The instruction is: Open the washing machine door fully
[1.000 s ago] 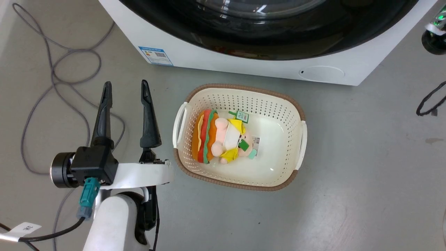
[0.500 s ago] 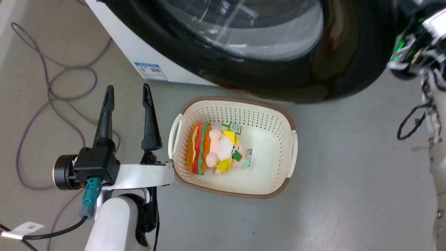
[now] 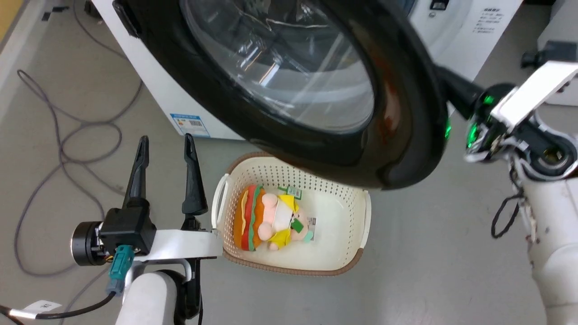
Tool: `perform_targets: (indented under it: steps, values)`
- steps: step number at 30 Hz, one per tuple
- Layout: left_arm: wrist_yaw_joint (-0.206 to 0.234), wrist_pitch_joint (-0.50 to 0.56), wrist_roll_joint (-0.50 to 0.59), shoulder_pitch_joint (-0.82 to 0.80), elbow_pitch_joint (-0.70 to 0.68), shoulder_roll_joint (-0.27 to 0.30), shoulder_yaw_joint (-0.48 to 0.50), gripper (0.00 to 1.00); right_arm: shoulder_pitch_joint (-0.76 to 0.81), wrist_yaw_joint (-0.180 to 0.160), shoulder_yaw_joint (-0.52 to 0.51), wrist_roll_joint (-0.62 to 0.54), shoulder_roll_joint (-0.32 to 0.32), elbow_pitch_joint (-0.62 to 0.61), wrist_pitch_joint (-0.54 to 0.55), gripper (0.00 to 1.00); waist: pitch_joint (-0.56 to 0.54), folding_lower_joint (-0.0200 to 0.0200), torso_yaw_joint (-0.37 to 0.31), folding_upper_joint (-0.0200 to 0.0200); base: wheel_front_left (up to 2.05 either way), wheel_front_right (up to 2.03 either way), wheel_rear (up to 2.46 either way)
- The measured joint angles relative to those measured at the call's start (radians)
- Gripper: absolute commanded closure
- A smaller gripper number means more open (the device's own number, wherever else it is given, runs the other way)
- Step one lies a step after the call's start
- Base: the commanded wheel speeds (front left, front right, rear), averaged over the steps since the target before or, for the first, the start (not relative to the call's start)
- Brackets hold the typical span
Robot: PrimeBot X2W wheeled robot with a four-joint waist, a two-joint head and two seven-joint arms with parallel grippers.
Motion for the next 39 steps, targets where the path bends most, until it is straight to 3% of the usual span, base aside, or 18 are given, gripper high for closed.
perform_targets:
  steps: [24,39]
  values:
    - [-0.022,0.0,0.031,0.107,0.046,0.0,0.021,0.0,0.423,0.0,0.16,0.053,0.094,-0.288,0.119,1.0,-0.172,-0.0002,0.027,0.0,0.0,0.0,0.0]
    - [-0.029,0.0,0.04,0.141,0.058,0.0,0.033,0.0,0.497,0.0,0.289,0.083,0.147,-0.314,0.103,1.0,-0.216,-0.0002,0.064,0.0,0.0,0.0,0.0]
